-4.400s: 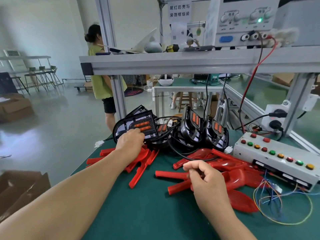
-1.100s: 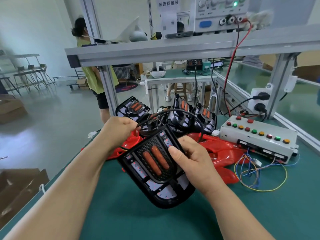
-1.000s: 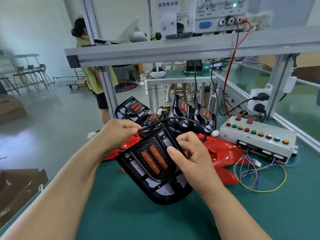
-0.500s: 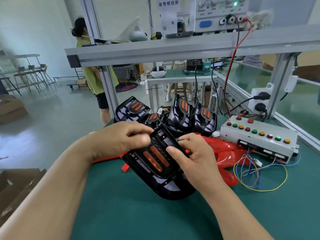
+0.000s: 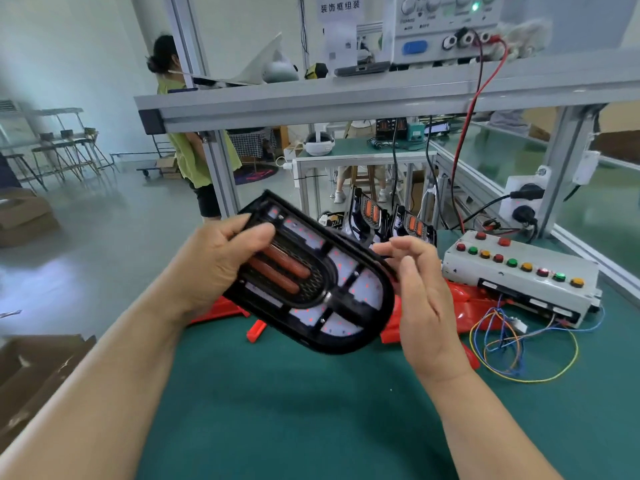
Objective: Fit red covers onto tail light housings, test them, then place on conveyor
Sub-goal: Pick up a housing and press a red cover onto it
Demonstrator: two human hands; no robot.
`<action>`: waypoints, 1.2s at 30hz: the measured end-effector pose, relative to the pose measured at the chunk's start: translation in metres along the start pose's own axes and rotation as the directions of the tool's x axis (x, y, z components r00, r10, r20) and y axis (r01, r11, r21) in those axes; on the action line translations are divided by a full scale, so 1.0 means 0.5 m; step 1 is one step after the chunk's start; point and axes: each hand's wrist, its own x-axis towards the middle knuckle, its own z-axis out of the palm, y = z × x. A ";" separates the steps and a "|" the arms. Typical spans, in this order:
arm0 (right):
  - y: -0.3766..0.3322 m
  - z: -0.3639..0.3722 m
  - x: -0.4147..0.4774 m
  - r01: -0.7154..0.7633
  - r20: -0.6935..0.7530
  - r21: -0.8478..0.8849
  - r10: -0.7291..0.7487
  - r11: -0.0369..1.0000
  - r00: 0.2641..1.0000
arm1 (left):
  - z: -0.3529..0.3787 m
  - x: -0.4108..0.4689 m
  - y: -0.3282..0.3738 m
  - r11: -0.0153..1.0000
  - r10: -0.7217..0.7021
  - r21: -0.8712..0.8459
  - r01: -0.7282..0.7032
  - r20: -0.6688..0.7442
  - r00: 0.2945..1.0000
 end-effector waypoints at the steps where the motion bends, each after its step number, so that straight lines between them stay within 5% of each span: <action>1: 0.005 -0.001 0.001 -0.044 -0.004 -0.023 0.044 0.999 0.999 | -0.005 0.000 0.007 0.999 0.002 -0.050 -0.004 -0.039 0.999; 3: 0.021 -0.006 0.000 -0.090 0.020 -0.219 0.096 0.972 0.995 | -0.011 0.002 0.015 0.992 0.009 -0.128 -0.021 -0.090 0.996; 6: 0.040 -0.005 0.001 -0.031 0.074 -0.621 0.097 0.784 0.993 | -0.009 0.005 0.019 0.975 0.006 -0.218 -0.031 -0.113 0.994; 10: 0.033 -0.009 0.005 -0.178 -0.097 -0.687 0.154 0.705 0.983 | 0.011 0.004 0.005 0.942 -0.036 -0.336 0.009 -0.074 0.997; 15: 0.028 -0.009 0.003 -0.249 -0.250 -0.372 0.162 0.894 0.955 | 0.048 0.001 -0.024 0.893 -0.154 -0.432 0.128 -0.024 0.988; 18: 0.022 0.003 0.004 -0.251 -0.203 -0.058 0.235 0.966 0.951 | 0.072 -0.001 -0.039 0.879 -0.194 -0.451 0.155 -0.040 0.980; 21: 0.024 0.015 0.002 -0.305 -0.010 0.292 0.322 0.906 0.947 | 0.093 0.000 -0.049 0.872 -0.254 -0.444 0.205 -0.054 0.966; 25: 0.016 0.017 0.006 -0.450 0.195 0.552 0.417 0.701 0.888 | 0.108 -0.004 -0.058 0.852 -0.317 -0.460 0.249 -0.076 0.945; 29: -0.001 0.015 -0.003 -0.507 0.251 0.639 0.467 0.578 0.848 | 0.119 -0.017 -0.064 0.821 -0.396 -0.480 0.309 -0.088 0.914; 36: -0.026 -0.039 -0.068 -0.593 0.146 0.323 0.580 0.737 0.801 | 0.135 -0.060 -0.078 0.816 -0.470 -0.392 0.425 -0.021 0.883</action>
